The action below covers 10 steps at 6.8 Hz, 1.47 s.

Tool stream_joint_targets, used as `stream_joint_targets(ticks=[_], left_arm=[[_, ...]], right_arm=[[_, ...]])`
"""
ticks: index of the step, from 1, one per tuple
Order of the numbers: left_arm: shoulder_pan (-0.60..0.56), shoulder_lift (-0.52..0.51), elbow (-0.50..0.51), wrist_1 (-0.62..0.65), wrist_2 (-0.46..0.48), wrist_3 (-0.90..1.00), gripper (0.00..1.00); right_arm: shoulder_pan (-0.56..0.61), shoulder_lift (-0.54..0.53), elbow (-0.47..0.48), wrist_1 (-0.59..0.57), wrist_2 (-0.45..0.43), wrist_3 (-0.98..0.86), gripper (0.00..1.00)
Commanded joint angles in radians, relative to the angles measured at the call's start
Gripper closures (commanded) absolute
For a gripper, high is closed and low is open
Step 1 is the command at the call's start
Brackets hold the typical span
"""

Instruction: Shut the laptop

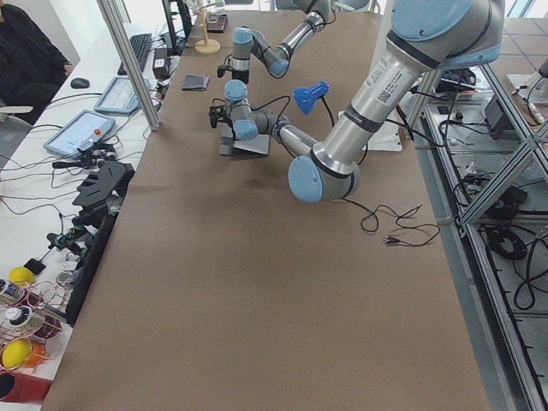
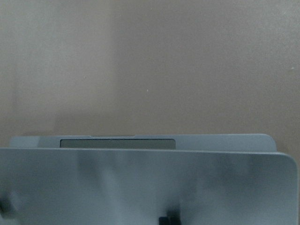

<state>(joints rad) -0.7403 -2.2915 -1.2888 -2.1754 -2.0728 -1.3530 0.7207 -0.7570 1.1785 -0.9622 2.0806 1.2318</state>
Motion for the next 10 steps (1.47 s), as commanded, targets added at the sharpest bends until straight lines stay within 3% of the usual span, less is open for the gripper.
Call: stream_joint_targets(ticks=[1, 4, 7, 8, 9, 10], left_arm=[[0.005, -0.005, 0.020, -0.001, 0.002, 0.002, 1.00], [0.016, -0.023, 0.072, -0.027, 0.029, 0.008, 1.00], [0.012, -0.025, 0.053, -0.034, 0.030, 0.006, 1.00], [0.010, -0.019, 0.017, -0.021, 0.025, 0.003, 1.00], [0.009, -0.005, -0.013, -0.018, 0.033, -0.001, 0.01], [0.001, 0.041, -0.094, 0.011, 0.030, 0.000, 0.02]], right_arm=[[-0.003, 0.018, -0.056, 0.020, -0.011, 0.000, 1.00], [-0.009, 0.033, -0.082, 0.020, -0.020, 0.000, 1.00], [0.009, 0.047, -0.073, 0.019, -0.005, 0.020, 1.00], [0.023, 0.042, -0.044, 0.013, 0.012, 0.031, 0.88], [0.040, 0.030, -0.016, 0.007, 0.051, 0.029, 0.01], [0.074, 0.000, 0.043, -0.025, 0.097, 0.028, 0.00]])
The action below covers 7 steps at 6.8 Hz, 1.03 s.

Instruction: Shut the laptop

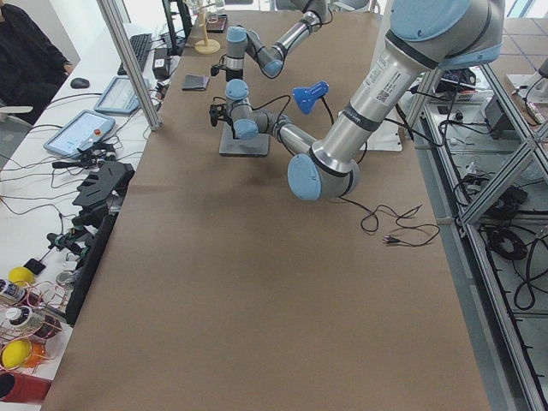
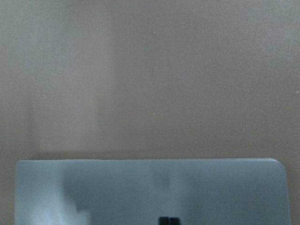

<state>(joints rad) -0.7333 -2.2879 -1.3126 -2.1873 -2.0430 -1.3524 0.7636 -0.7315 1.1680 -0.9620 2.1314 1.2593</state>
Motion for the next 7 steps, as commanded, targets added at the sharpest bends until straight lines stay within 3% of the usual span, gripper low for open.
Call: stream_joint_targets(ticks=[1, 3, 4, 5, 6, 7], left_arm=[[-0.050, 0.077, -0.168, 0.105, -0.012, 0.007, 0.02], [-0.139, 0.091, -0.293, 0.333, -0.040, 0.013, 0.02], [-0.184, 0.132, -0.354, 0.419, -0.042, 0.107, 0.02], [-0.239, 0.199, -0.431, 0.510, -0.043, 0.243, 0.02], [-0.288, 0.285, -0.482, 0.538, -0.045, 0.360, 0.02], [-0.358, 0.370, -0.493, 0.523, -0.105, 0.443, 0.02]], right_arm=[[0.078, -0.055, 0.147, -0.140, 0.115, -0.008, 0.00], [0.176, -0.138, 0.359, -0.439, 0.125, -0.114, 0.00], [0.245, -0.191, 0.443, -0.584, 0.119, -0.243, 0.00], [0.300, -0.276, 0.525, -0.671, 0.108, -0.400, 0.00], [0.347, -0.383, 0.570, -0.672, 0.119, -0.497, 0.00], [0.397, -0.446, 0.596, -0.667, 0.134, -0.544, 0.00]])
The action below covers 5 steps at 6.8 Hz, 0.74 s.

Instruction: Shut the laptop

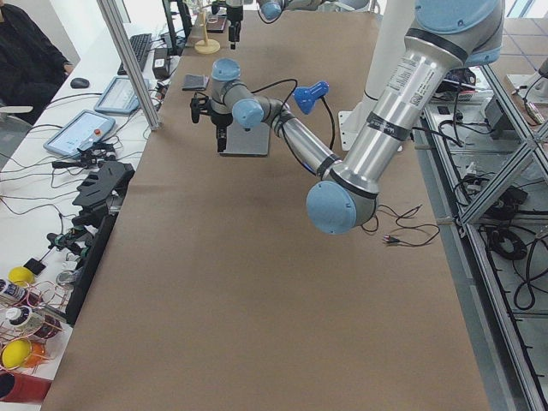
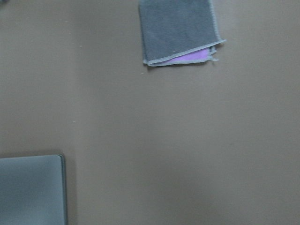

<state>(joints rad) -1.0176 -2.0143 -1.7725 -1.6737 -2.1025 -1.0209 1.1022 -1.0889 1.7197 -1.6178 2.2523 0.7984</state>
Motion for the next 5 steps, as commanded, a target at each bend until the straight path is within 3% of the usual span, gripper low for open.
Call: stream_joint_targets(ticks=[1, 3, 5], left_arm=[[-0.172, 0.171, -0.033, 0.005, -0.135, 0.242, 0.02], [-0.295, 0.296, -0.021, 0.006, -0.194, 0.474, 0.02], [-0.312, 0.338, -0.021, 0.005, -0.194, 0.505, 0.02]], right_arm=[[0.095, -0.135, 0.052, -0.008, 0.022, -0.149, 0.00], [0.094, -0.141, -0.001, -0.007, -0.016, -0.229, 0.00], [0.094, -0.160, -0.011, -0.007, -0.026, -0.229, 0.00]])
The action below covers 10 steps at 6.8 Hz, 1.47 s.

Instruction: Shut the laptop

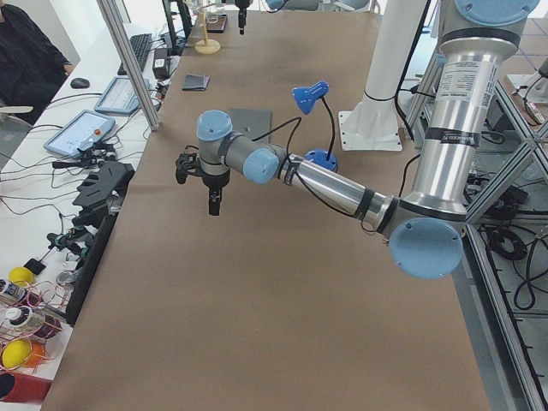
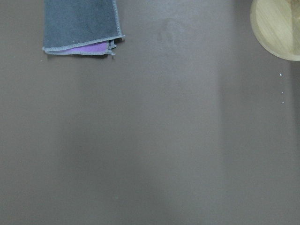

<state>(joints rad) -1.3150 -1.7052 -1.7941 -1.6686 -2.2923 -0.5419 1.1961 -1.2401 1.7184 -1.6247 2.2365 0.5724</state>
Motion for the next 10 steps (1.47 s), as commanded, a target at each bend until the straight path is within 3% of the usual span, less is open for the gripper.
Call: stream_joint_targets(ticks=[1, 3, 7, 10], left_arm=[[-0.021, 0.054, 0.001, 0.000, -0.004, 0.061, 0.02], [-0.076, 0.087, 0.016, 0.003, -0.006, 0.137, 0.02], [-0.226, 0.165, 0.096, 0.030, -0.085, 0.354, 0.02], [-0.242, 0.160, 0.169, 0.030, -0.084, 0.382, 0.02]], right_arm=[[0.072, -0.022, -0.040, -0.001, 0.009, -0.053, 0.00], [0.169, -0.143, -0.082, -0.001, 0.073, -0.547, 0.00], [0.301, -0.313, -0.082, 0.003, 0.103, -0.594, 0.00], [0.339, -0.298, -0.076, 0.000, 0.095, -0.637, 0.00]])
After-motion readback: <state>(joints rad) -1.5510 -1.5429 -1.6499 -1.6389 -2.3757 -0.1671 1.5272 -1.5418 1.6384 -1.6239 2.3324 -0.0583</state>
